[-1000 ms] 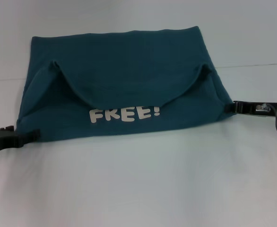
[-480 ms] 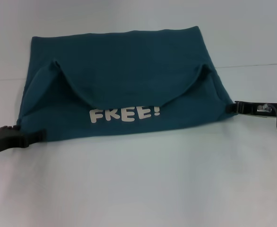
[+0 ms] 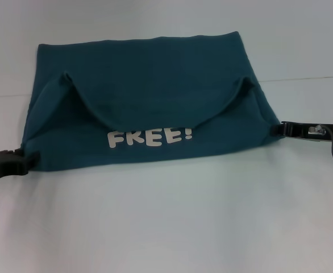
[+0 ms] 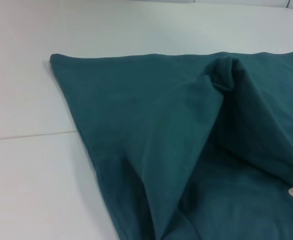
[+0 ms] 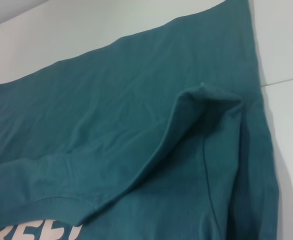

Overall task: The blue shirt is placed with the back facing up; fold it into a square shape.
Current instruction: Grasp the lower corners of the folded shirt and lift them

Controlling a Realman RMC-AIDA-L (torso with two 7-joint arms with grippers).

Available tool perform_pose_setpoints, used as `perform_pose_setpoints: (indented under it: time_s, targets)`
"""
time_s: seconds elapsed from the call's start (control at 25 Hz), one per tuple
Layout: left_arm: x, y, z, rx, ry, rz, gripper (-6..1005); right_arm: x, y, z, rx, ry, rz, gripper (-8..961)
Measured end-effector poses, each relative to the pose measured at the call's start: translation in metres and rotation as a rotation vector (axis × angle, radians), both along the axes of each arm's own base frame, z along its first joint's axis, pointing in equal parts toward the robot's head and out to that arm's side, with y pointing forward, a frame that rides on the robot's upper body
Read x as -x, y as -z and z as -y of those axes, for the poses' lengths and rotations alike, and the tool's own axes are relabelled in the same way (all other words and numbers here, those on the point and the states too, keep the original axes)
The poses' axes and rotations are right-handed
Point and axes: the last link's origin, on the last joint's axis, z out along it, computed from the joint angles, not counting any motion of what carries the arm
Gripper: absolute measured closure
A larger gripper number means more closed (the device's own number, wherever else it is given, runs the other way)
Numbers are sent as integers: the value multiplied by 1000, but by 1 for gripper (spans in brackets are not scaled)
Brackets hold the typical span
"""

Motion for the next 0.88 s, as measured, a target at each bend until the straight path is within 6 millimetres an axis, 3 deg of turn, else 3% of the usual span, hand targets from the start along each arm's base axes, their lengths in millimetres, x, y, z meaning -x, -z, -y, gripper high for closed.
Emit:
perform_pose_setpoints:
  time_s: [0.56,0.88]
  targets:
    - [1,1,-3,2,-2,-34,993,0,0,0,-1,0,0,921]
    - [3,-12,-1,-19,-12,-21,993,-4,-2,5,-11,-27,-6,919]
